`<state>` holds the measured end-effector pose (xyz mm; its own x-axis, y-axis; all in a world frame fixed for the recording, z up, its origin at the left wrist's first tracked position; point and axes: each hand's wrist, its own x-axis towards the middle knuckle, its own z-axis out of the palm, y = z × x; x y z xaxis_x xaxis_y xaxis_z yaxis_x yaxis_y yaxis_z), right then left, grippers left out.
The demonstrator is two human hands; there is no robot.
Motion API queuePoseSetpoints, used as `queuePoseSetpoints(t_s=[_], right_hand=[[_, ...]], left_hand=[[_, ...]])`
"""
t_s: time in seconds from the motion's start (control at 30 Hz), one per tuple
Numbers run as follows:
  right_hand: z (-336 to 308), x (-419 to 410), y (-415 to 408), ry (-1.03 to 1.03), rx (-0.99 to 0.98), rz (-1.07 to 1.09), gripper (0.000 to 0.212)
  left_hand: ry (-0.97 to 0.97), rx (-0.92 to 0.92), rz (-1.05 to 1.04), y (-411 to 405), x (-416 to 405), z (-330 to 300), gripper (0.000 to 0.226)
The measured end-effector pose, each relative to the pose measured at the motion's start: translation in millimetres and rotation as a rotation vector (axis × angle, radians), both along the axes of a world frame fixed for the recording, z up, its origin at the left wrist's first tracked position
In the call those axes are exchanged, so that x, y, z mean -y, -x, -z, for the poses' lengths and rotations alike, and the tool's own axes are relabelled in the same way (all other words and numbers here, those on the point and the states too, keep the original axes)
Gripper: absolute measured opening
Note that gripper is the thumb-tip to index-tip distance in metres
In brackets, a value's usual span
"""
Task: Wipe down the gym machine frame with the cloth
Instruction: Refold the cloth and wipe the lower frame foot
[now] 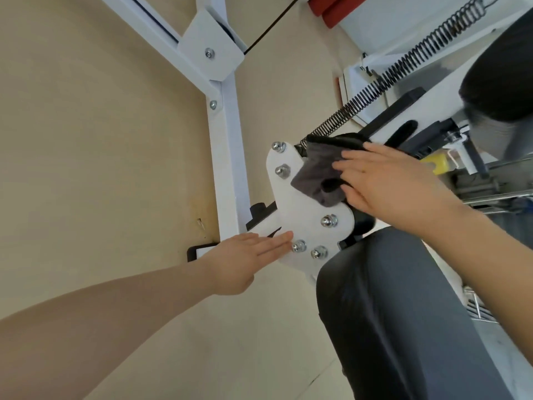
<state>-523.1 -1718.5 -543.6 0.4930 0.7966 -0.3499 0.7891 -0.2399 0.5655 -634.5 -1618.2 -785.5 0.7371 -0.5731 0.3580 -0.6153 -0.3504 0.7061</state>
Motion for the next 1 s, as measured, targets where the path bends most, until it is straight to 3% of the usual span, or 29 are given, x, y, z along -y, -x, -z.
queuePoseSetpoints(t_s=[0.17, 0.33, 0.4, 0.47, 0.67, 0.83, 1.0], right_hand=[[-34, 8, 3, -0.137, 0.326, -0.059, 0.032], [9, 15, 7, 0.006, 0.065, -0.018, 0.041], [7, 14, 5, 0.034, 0.044, 0.001, 0.044], [-6, 10, 2, -0.010, 0.112, 0.011, 0.045], [-21, 6, 9, -0.127, 0.378, 0.063, 0.034], [-2, 12, 10, -0.027, 0.248, -0.019, 0.037], [-15, 6, 7, -0.139, 0.412, 0.064, 0.033]], left_hand=[[-0.115, -0.062, 0.015, 6, 3, -6, 0.088], [-0.018, -0.054, -0.012, 3, -4, -9, 0.082], [0.010, -0.010, -0.048, 1, -6, -13, 0.081], [0.042, 0.039, -0.085, -4, -4, -17, 0.082], [0.043, -0.098, -0.220, -19, -5, -39, 0.073], [-0.128, -0.265, -0.102, -17, -12, -45, 0.067], [-0.158, -0.261, -0.080, -17, -15, -45, 0.068]])
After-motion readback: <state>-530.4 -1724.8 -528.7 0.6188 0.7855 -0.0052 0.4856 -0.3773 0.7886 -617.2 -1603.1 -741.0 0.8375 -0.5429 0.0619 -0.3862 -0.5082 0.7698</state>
